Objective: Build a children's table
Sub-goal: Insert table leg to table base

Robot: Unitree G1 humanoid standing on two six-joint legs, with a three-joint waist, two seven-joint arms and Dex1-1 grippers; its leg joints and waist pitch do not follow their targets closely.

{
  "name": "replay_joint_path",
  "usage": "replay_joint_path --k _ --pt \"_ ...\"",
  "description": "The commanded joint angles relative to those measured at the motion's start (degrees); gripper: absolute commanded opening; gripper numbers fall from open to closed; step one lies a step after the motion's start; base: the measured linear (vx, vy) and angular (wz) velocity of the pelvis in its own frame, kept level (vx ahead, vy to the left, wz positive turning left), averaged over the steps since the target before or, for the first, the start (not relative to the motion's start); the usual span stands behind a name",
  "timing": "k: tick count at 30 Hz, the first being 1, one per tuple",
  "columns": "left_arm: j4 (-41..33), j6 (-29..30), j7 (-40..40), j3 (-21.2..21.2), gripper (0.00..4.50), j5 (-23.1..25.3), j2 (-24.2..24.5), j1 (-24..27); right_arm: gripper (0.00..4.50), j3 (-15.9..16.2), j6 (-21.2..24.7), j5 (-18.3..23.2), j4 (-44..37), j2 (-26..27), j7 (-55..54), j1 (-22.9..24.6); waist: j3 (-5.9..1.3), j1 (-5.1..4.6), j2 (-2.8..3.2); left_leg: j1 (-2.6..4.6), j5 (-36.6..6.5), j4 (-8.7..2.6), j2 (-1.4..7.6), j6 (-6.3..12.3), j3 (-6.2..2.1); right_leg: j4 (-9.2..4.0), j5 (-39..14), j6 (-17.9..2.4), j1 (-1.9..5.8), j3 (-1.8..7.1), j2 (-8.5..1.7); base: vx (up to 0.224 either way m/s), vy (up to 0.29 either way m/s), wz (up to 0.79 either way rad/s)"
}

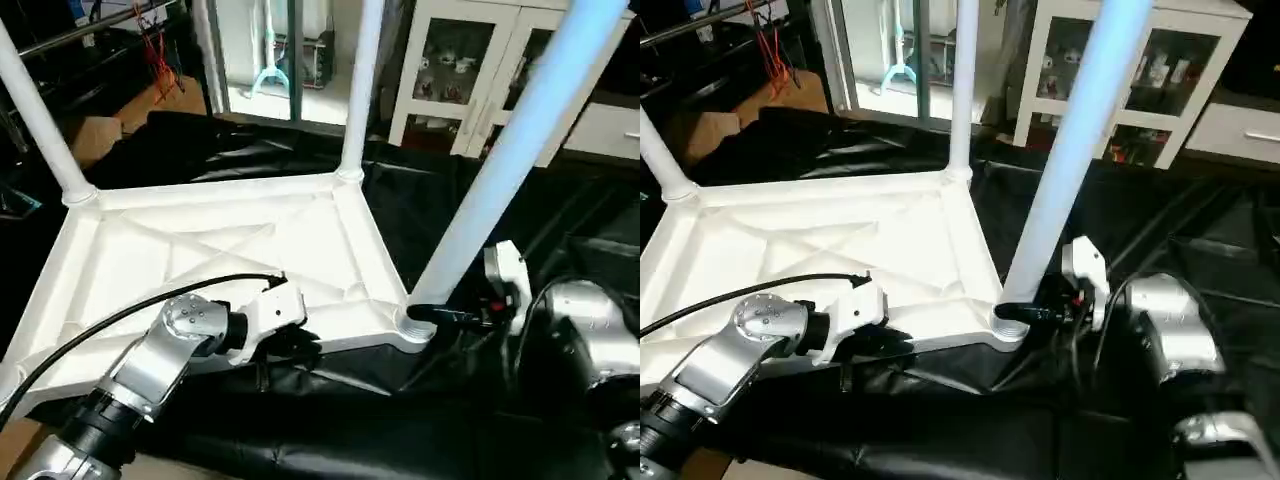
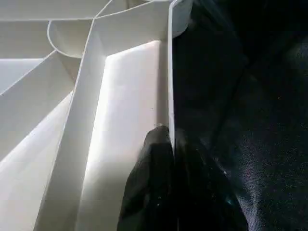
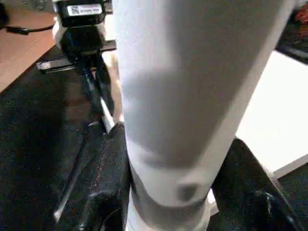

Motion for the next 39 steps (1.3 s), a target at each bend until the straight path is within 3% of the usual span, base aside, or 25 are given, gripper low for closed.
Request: replay_joint_path --k 1,3,4,5,6,7,9,11,12,13,14,17,21,24,25,27,29,31,32,33,34,35,36,38,39 --pt "-2.16 2.87 2.72 2.38 0.00 -1.01 -1.19 -2.02 1.85 3.92 2.20 -7.85 8.34 1.55 -9.09 5.85 -0.30 -0.86 1.06 0.64 -12.76 -5.22 3.85 2.25 -1.54 -4.51 0.23 -13.96 0.36 3.01 -5.21 0.000 0.000 0.00" --pt "-1.18 8.19 7.95 3.49 0.00 -0.04 -3.81 -3.23 1.85 2.17 4.58 -8.89 8.80 4.52 -19.76 5.95 -0.07 -1.51 0.93 0.83 -16.21 -5.56 3.87 0.48 -1.53 -4.99 -5.17 -13.79 0.12 3.23 -5.25 0.000 0.000 0.00" --pt "-1.18 8.19 7.95 3.49 0.00 -0.04 -3.81 -3.23 1.85 2.17 4.58 -8.89 8.80 4.52 -19.76 5.95 0.21 -1.89 1.06 0.91 -17.87 -5.72 3.78 -0.70 -1.62 -5.21 -7.97 -13.55 -0.23 3.32 -5.29 0.000 0.000 0.00" --pt "0.63 13.94 16.69 5.55 0.00 1.95 -8.08 -4.22 1.85 -0.13 7.49 -9.44 8.16 7.80 -30.98 6.26 0.31 -2.32 0.94 0.87 -19.71 -5.86 3.71 -1.62 -1.73 -5.42 -11.56 -12.78 -0.27 3.35 -5.32 0.000 0.000 0.00" --pt "0.63 13.94 16.69 5.55 0.00 1.95 -8.08 -4.22 1.85 -0.13 7.49 -9.44 8.16 7.80 -30.98 6.26 0.46 -2.44 0.93 0.89 -20.53 -5.84 3.63 -1.97 -1.81 -5.65 -13.44 -12.27 -0.41 3.37 -5.38 0.000 0.000 0.00" --pt "2.52 17.71 24.60 8.35 0.00 3.06 -12.19 -4.72 1.85 -1.77 8.96 -10.59 7.36 10.08 -40.36 6.80 0.43 -3.14 0.70 0.79 -20.99 -5.89 3.70 -2.64 -1.85 -5.66 -14.69 -11.65 -0.31 3.54 -5.35 0.000 0.000 0.00" --pt "7.03 18.01 39.55 13.82 0.00 3.69 -20.36 -5.15 1.85 -5.01 11.23 -10.95 6.11 16.06 -55.53 8.42 0.20 -3.39 0.65 0.70 -19.46 -5.62 3.33 -2.33 -2.00 -5.92 -14.95 -10.92 -0.45 3.59 -5.44 0.000 0.000 0.00" --pt "8.76 16.79 43.48 14.88 0.00 3.41 -23.18 -4.99 1.85 -5.85 12.24 -10.41 5.27 19.34 -60.09 9.40 -0.01 -3.32 0.72 0.60 -17.96 -5.60 3.33 -1.54 -2.08 -6.11 -13.66 -10.53 -0.49 3.68 -5.53 0.000 0.000 0.00" --pt "9.97 16.21 46.89 15.87 0.00 2.45 -26.59 -4.48 1.85 -4.98 13.52 -10.28 3.90 22.89 -62.53 10.52 -0.05 -3.30 0.88 0.19 -17.35 -5.71 3.12 -0.74 -2.16 -6.04 -12.88 -9.94 -0.25 3.53 -5.38 0.000 0.000 0.00" --pt "10.06 16.25 47.31 15.94 0.00 2.34 -27.11 -4.38 1.85 -4.73 13.65 -10.35 3.66 23.44 -62.92 10.69 0.19 -3.43 0.81 0.05 -18.40 -5.82 3.02 -0.29 -2.05 -6.18 -14.01 -9.50 -0.47 3.47 -5.13 0.000 0.000 0.00" --pt "10.04 16.18 48.34 15.90 0.00 2.23 -28.46 -4.12 1.85 -3.94 13.88 -10.45 2.91 24.85 -63.34 11.02 0.02 -3.05 0.29 0.45 -18.70 -5.55 2.81 0.90 -1.92 -6.65 -16.57 -8.29 -0.86 3.95 -5.37 0.000 0.000 0.00" --pt "8.35 17.34 46.67 14.92 0.00 1.92 -29.92 -4.06 1.85 -2.54 14.63 -11.05 1.12 25.61 -63.42 11.05 -0.07 -2.80 0.82 -0.02 -16.37 -5.63 2.76 2.07 -1.94 -6.86 -17.56 -7.28 -0.67 4.16 -5.45 0.000 0.000 0.00" --pt "6.47 17.36 41.35 12.83 0.00 1.87 -28.53 -4.48 1.85 -2.18 15.83 -10.86 0.47 24.42 -61.16 9.57 -0.28 -2.99 1.15 -0.38 -14.31 -5.73 2.90 2.58 -2.04 -6.46 -12.51 -7.73 -0.36 4.00 -5.25 0.000 0.000 0.00" --pt "5.18 11.61 33.16 7.68 0.00 2.53 -23.35 -4.04 1.85 -3.00 16.85 -7.98 -1.97 23.14 -55.61 8.12 -0.60 -3.06 1.42 -0.66 -12.50 -5.60 2.86 3.56 -2.14 -6.23 -9.02 -8.07 -0.06 3.90 -5.26 0.000 0.000 0.00" --pt "4.53 9.10 29.45 6.00 0.00 2.83 -20.74 -3.51 1.85 -2.83 18.18 -6.12 -3.55 21.88 -51.15 7.81 -0.93 -3.27 1.40 -1.07 -9.47 -5.35 2.90 4.39 -2.14 -5.70 -4.36 -8.21 0.50 3.89 -5.21 0.000 0.000 0.00" --pt "2.87 2.60 20.24 2.84 0.00 3.24 -14.35 -2.08 1.85 -1.18 21.71 -2.05 -8.09 17.25 -38.28 7.58 -0.99 -3.28 1.39 -1.25 -7.39 -4.91 2.78 6.51 -2.08 -5.34 0.97 -8.68 0.85 3.76 -5.13 0.000 0.000 0.00" --pt "1.59 -0.43 14.90 2.16 0.00 2.52 -10.93 -1.30 1.85 0.40 22.06 -0.91 -10.24 13.22 -30.49 7.79 -1.00 -2.96 1.57 -1.16 -6.41 -4.62 2.82 8.15 -1.98 -5.32 4.02 -9.40 0.80 3.51 -5.30 0.000 0.000 0.00" --pt "-1.33 -4.91 3.29 1.05 0.00 0.81 -3.07 -0.17 1.85 2.76 23.42 1.56 -13.76 4.14 -15.01 8.68 -1.34 -2.84 1.58 -1.16 -3.27 -4.19 3.00 9.24 -1.96 -4.39 8.76 -9.82 1.06 3.38 -5.15 0.000 0.000 0.00" --pt "-1.84 -5.22 0.88 1.04 0.00 0.32 -1.34 -0.11 1.85 3.19 23.79 2.06 -14.36 1.98 -11.55 8.99 -1.76 -2.37 2.00 -0.65 -0.35 -3.80 3.33 10.28 -2.15 -3.82 13.49 -10.07 1.12 3.15 -5.02 0.000 0.000 0.00" --pt "-2.23 -5.45 -0.92 1.04 0.00 -0.03 -0.05 -0.06 1.85 3.52 24.06 2.44 -14.82 0.36 -8.97 9.21 -2.01 -2.44 1.68 -0.52 1.95 -3.36 3.22 11.36 -2.13 -3.31 17.65 -10.26 1.23 3.11 -4.79 0.000 0.000 0.00" --pt "-2.51 -5.59 -3.96 1.14 0.00 -0.77 2.73 -0.26 1.85 4.43 24.11 2.76 -15.57 -3.33 -2.89 9.98 -2.17 -2.49 1.89 -0.61 7.79 -2.70 3.28 13.52 -2.33 -2.04 26.23 -10.35 1.04 2.85 -4.56 0.056 0.018 0.04" --pt "-2.53 -5.60 -4.88 1.19 0.00 -1.05 3.64 -0.36 1.85 4.75 24.08 2.81 -15.81 -4.58 -0.81 10.26 -2.44 -2.07 1.98 -0.15 11.62 -1.94 3.36 15.07 -2.42 -1.38 31.30 -10.23 0.65 2.55 -4.40 0.000 0.000 0.00" --pt "-2.09 -6.52 -7.48 1.31 0.00 -2.41 5.66 -0.20 1.85 6.61 23.59 1.65 -15.91 -7.93 4.67 11.26 -2.27 -2.00 1.45 -0.19 12.51 -1.83 3.43 15.62 -2.14 -1.34 32.65 -10.38 0.47 2.59 -4.41 0.000 0.000 0.00" --pt "-1.34 -8.33 -9.23 1.29 0.00 -2.86 6.85 0.33 1.85 8.32 22.91 0.23 -15.78 -9.82 8.15 11.72 -2.39 -0.72 1.43 -0.34 11.56 -1.66 3.32 15.77 -1.88 -1.03 33.27 -9.95 0.50 2.38 -4.68 0.000 0.000 0.00" --pt "-1.13 -8.90 -9.70 1.29 0.00 -2.93 7.16 0.55 1.85 8.98 22.18 -0.54 -15.50 -10.41 9.22 11.79 -2.31 -0.71 0.75 -0.29 10.77 -1.71 3.43 15.81 -1.74 -1.21 32.42 -9.89 0.38 2.40 -4.68 0.000 0.000 0.00"
